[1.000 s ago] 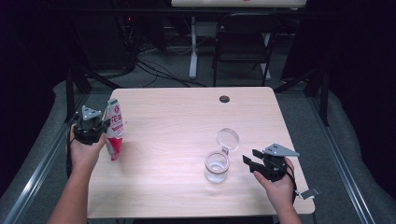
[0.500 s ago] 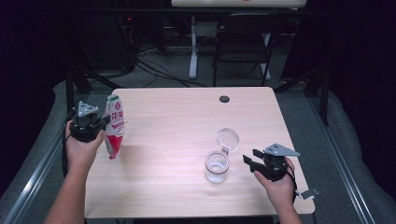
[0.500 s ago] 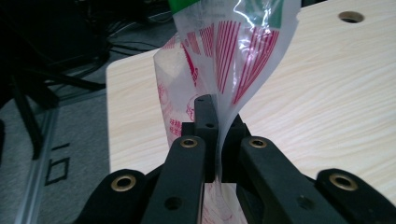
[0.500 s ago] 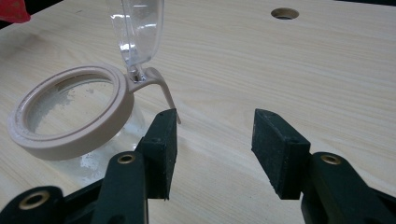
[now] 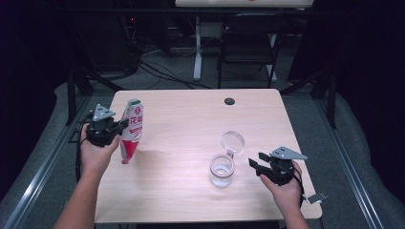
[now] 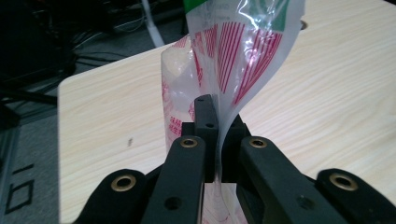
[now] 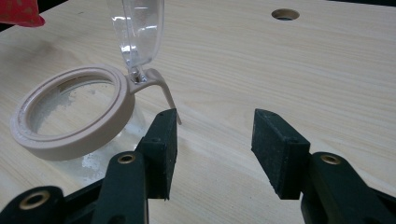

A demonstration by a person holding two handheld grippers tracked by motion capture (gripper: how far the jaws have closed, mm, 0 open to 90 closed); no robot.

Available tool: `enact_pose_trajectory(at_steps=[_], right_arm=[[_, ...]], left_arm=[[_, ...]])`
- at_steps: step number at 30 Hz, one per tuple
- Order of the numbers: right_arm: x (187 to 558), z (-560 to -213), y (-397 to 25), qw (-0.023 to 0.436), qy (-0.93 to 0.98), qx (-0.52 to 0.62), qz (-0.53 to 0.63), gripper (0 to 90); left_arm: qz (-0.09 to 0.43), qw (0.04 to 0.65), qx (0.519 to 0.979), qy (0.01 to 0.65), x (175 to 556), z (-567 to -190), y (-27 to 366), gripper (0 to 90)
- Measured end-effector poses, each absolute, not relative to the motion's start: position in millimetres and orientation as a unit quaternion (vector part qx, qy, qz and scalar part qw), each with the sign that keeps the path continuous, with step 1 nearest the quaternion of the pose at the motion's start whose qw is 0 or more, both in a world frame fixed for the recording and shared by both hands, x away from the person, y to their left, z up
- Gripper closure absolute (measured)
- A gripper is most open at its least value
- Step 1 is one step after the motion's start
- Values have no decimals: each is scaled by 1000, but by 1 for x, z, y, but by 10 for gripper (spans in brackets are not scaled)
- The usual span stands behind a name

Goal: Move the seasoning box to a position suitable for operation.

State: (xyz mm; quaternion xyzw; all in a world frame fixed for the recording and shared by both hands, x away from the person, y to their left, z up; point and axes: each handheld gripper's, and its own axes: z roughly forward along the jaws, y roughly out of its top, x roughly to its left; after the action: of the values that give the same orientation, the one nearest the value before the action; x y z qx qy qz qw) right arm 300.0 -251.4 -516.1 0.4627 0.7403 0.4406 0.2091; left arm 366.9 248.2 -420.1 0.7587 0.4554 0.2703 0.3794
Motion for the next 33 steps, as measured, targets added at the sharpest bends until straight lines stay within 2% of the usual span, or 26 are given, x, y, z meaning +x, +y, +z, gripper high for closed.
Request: enact_pose_trajectory(at_steps=[9,25,33], right_arm=[[300,-517,-252,212,740,463,440,495],[300,-516,-253,213,741,462,439,498],[299,-515,-254,213,740,462,441,511]], left_arm=[[244,383,793,406,363,-424,207,900],[206,411,823,334,349,-424,136,900],[183,427,830,307,339,-428,118,900]])
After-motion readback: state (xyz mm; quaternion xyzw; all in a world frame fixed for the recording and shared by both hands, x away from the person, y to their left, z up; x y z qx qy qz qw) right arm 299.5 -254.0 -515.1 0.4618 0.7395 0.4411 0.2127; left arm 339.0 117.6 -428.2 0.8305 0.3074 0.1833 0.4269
